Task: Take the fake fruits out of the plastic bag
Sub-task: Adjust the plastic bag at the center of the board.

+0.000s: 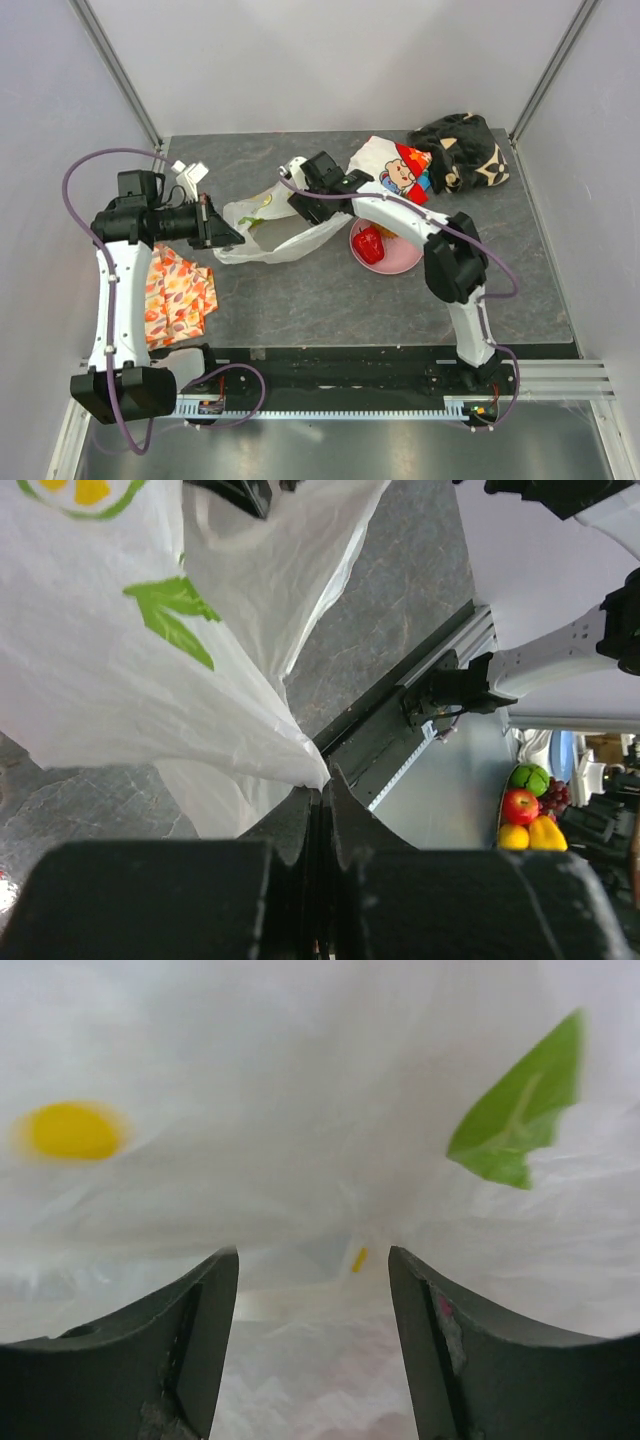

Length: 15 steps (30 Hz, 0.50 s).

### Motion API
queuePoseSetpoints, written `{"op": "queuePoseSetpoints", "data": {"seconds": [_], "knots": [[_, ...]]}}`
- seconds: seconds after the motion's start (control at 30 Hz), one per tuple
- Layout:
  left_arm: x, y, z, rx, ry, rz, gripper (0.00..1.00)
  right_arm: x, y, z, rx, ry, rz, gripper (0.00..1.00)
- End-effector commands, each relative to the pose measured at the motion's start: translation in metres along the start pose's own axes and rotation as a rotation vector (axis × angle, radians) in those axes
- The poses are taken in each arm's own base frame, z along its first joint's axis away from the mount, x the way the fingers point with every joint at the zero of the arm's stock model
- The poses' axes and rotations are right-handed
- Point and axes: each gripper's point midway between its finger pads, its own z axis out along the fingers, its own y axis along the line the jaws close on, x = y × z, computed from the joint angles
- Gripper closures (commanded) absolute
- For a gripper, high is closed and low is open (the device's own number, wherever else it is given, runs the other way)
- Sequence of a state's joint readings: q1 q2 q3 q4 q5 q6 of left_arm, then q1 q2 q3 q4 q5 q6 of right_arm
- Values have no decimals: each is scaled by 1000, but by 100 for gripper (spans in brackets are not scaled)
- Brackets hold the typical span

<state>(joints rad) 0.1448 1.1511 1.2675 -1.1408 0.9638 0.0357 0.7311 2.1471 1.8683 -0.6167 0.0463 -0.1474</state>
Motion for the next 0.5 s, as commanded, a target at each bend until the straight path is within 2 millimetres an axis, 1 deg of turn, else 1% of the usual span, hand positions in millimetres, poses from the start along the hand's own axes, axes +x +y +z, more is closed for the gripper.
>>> {"op": "queuePoseSetpoints", "data": {"seconds": [0.0, 0.03, 0.1, 0.13, 0.17, 0.2, 0.23, 0.3, 0.33, 0.37, 0.43, 0.47], "knots": [[4, -43, -28, 57, -12, 140, 99, -26, 34, -75, -54, -108, -79, 31], [2, -59, -35, 86, -36, 185, 98, -22, 42, -87, -65, -112, -99, 31], [4, -69, -41, 94, -49, 206, 98, -19, 53, -97, -94, -119, -120, 31], [6, -73, -43, 102, -56, 218, 98, -17, 63, -102, -135, -128, -130, 30], [8, -72, -42, 104, -54, 203, 98, -17, 67, -102, -154, -133, -130, 29], [10, -66, -38, 95, -46, 177, 98, -18, 72, -101, -183, -136, -130, 29], [14, -46, -29, 55, -24, 129, 98, -22, 82, -98, -235, -145, -134, 29], [19, -27, -19, 13, 8, 39, 98, -32, 93, -98, -302, -167, -158, 37], [23, -11, -13, -27, 25, 9, 98, -40, 104, -101, -362, -191, -178, 41], [25, -6, -10, -37, 34, -13, 98, -44, 107, -103, -390, -211, -218, 44], [28, 7, -4, -59, 45, -51, 98, -47, 121, -111, -476, -246, -273, 44], [25, 12, -1, -68, 39, -65, 98, -46, 134, -117, -554, -271, -317, 44]]}}
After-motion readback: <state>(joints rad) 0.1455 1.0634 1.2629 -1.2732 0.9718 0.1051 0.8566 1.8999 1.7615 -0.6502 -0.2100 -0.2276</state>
